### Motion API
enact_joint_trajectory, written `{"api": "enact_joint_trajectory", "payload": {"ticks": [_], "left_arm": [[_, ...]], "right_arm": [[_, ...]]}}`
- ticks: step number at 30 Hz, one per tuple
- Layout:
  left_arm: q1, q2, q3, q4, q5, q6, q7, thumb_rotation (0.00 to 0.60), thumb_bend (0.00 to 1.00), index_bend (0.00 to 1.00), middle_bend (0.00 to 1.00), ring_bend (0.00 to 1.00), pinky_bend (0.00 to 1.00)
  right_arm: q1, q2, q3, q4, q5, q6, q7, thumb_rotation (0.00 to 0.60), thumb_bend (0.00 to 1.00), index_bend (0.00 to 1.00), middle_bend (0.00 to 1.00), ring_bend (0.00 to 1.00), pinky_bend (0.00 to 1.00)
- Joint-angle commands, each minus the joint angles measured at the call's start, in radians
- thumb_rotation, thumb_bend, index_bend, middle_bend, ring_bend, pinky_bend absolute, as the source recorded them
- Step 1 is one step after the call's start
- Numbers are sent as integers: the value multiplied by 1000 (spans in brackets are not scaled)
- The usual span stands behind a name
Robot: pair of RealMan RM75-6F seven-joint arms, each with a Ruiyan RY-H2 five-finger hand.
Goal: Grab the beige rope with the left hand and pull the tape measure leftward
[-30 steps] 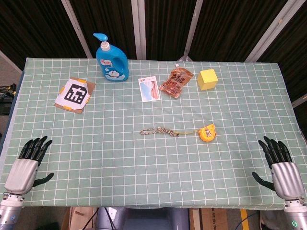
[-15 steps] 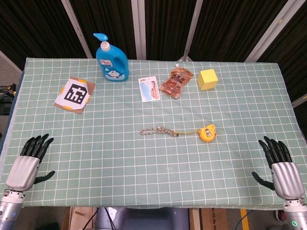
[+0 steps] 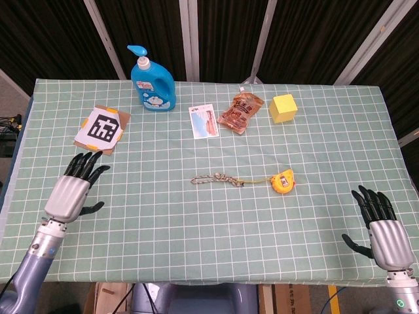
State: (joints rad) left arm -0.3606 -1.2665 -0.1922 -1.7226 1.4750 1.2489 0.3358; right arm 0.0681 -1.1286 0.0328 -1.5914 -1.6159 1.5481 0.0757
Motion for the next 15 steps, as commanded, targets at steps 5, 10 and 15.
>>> {"api": "enact_joint_trajectory", "payload": {"ticks": [5,10,15], "left_arm": [[-171,-149,-109,31,-171,-142,165,600,183,348,7,0,0],[-270,-264,-138,100,-267,-199,261,600,206,397,20,0,0],[-352,-366,-148,194,-335,-233,336,600,228,420,30,0,0]], "right_arm": [[3,1,1,-3,8,-10,11,600,220,0,0,0,0],[5,1,3,-4,14,-15,17,600,219,0,0,0,0],[6,2,4,-5,18,-18,27,600,218,0,0,0,0]]}}
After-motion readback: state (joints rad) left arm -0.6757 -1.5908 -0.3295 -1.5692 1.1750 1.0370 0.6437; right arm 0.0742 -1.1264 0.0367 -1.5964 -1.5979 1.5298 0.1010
